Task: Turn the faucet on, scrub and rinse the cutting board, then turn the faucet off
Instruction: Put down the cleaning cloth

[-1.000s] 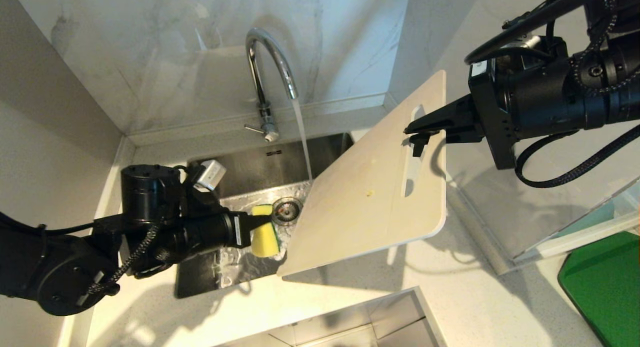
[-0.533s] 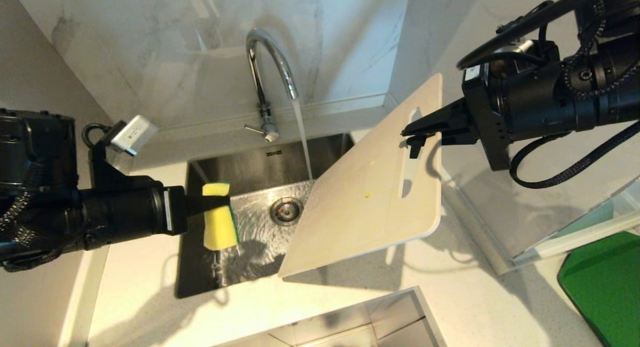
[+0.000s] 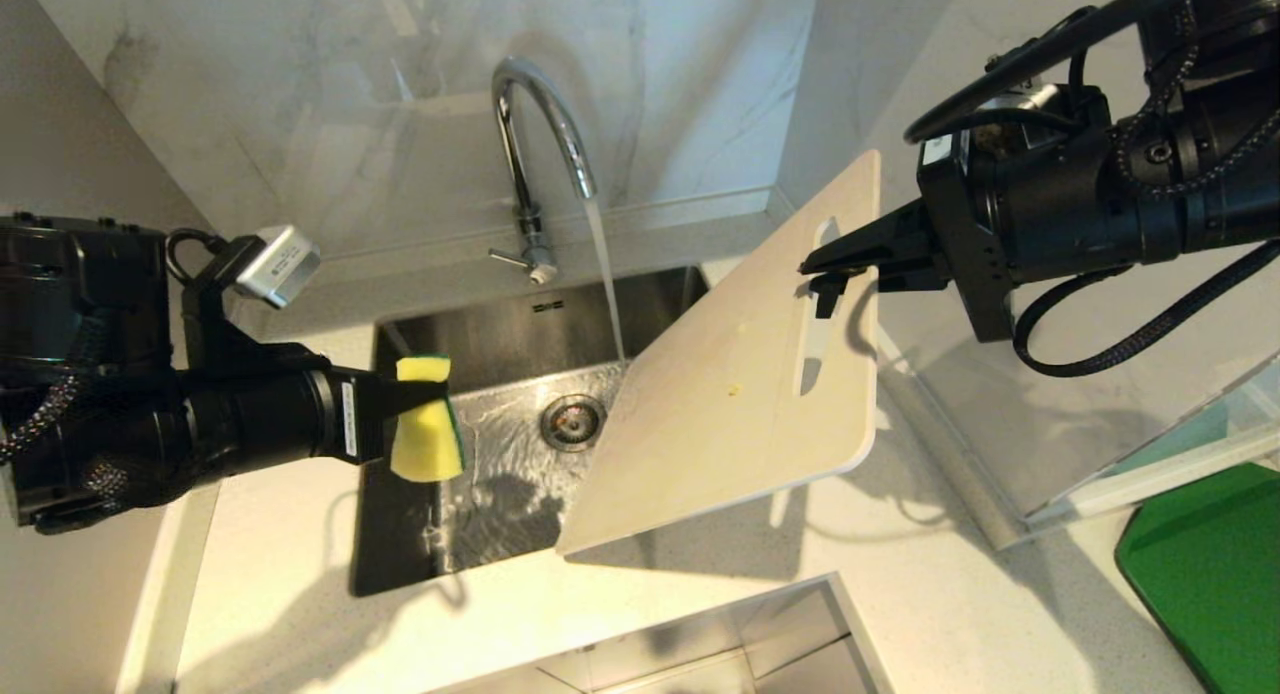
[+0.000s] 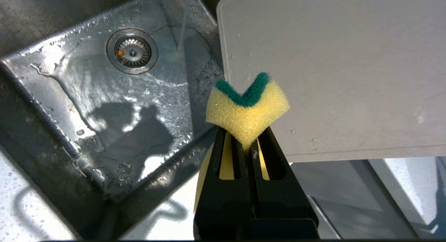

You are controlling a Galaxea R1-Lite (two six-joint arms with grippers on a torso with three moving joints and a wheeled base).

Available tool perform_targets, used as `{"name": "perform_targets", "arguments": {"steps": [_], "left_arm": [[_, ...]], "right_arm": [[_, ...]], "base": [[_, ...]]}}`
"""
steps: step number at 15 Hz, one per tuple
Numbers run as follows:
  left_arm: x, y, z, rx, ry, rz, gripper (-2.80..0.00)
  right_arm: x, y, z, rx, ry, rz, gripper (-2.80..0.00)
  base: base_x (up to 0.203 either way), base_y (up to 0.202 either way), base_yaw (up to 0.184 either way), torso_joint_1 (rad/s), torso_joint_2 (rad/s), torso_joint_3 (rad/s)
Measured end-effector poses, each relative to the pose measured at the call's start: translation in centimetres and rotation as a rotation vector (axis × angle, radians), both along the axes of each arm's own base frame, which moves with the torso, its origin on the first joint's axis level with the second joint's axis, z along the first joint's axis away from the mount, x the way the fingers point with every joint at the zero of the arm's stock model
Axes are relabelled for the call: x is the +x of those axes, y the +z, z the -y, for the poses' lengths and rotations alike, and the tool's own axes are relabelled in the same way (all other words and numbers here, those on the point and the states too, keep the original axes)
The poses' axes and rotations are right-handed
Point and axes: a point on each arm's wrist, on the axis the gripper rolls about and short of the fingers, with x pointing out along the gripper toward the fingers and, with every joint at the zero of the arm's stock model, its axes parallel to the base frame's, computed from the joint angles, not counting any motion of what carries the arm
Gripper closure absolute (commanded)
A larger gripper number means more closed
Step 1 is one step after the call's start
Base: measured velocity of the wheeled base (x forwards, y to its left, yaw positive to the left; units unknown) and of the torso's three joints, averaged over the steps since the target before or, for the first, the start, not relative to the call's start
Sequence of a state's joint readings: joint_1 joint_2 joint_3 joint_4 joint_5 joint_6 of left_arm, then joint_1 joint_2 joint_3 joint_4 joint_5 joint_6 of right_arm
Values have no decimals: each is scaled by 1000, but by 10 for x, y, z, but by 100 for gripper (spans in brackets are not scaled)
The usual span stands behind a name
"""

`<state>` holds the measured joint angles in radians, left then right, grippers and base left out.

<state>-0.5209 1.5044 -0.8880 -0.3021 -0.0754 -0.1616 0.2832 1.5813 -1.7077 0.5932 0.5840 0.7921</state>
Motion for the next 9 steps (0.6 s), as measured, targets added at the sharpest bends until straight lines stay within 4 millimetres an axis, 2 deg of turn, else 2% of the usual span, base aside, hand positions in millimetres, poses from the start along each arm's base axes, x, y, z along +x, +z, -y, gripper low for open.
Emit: {"name": "perform_targets", "arguments": {"steps": [5,9], "left_arm": [[12,-16,4,60,4,-37,0],[37,-31,11,119,71,-66,0]], "right_arm": [[-3,1,1,1,-1,0,0],[-3,1,1,2,-1,-2,0]], "base": [[0,0,0,0,0,0],[0,0,0,0,0,0]]}}
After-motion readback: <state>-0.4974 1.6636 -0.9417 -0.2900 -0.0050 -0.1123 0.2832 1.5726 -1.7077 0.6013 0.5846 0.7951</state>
